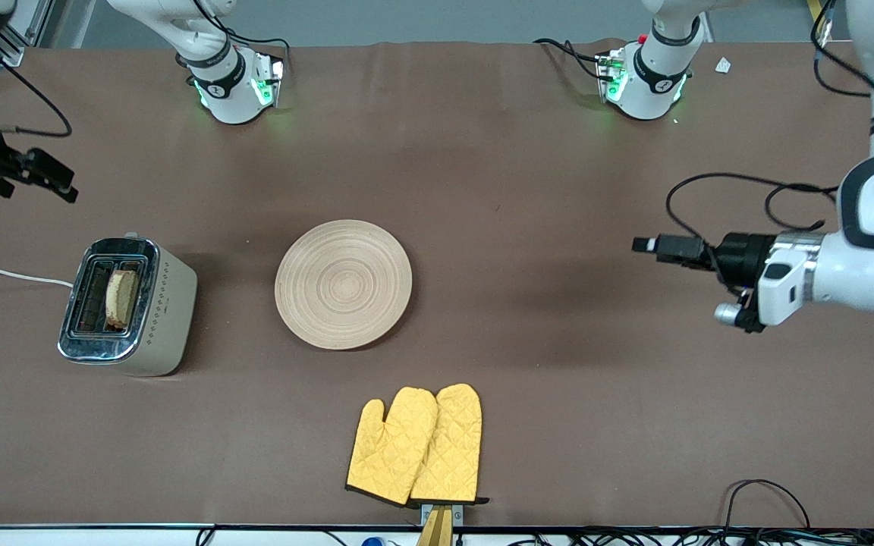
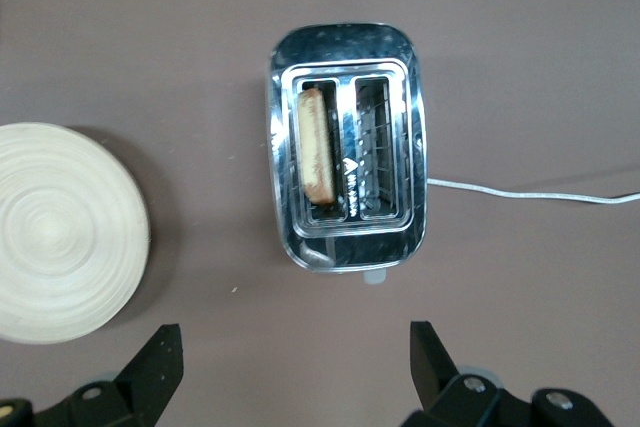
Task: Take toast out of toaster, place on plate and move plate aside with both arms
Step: 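Grasp the toast slice with the right gripper while the left gripper reaches the plate, then lift the toast out with the right gripper while the left gripper grips the plate rim, then lower the toast onto the wooden plate and open the right gripper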
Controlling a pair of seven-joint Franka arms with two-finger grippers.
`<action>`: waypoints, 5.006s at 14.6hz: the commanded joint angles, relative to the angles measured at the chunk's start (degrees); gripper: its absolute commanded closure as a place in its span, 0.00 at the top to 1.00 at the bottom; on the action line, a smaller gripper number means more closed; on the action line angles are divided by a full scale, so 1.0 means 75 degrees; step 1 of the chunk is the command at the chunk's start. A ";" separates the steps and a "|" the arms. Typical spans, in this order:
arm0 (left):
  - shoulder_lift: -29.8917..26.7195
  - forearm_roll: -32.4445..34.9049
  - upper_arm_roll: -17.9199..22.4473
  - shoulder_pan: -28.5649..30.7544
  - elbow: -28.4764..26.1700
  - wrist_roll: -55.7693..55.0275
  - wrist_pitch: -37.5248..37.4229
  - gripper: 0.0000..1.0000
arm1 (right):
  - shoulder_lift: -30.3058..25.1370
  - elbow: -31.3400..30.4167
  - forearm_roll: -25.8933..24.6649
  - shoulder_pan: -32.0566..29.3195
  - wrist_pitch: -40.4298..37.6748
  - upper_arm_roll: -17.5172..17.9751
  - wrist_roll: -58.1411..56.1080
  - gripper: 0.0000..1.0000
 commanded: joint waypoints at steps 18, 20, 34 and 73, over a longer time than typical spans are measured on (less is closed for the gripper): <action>0.2990 -0.3438 -0.0020 -0.2985 0.0181 0.2366 0.4037 1.00 | 0.2350 -0.1151 0.0222 -0.0180 0.3428 0.0056 0.0483 0.01; 0.3085 -0.3895 -0.0020 -0.3278 0.0181 0.2555 0.4376 1.00 | 0.2338 -0.0964 0.0222 -0.0227 0.3242 0.0056 0.0459 0.01; 0.3542 -0.4739 -0.0020 -0.4252 0.0322 0.3023 0.5865 1.00 | 0.1345 -0.0899 0.1639 0.2524 0.2626 0.0291 0.2415 0.00; 0.2959 -0.4766 0.0038 -0.4185 -0.0169 0.4149 0.6421 0.00 | 0.0920 0.1039 0.0222 -0.1761 -0.0589 0.0173 -0.2377 1.00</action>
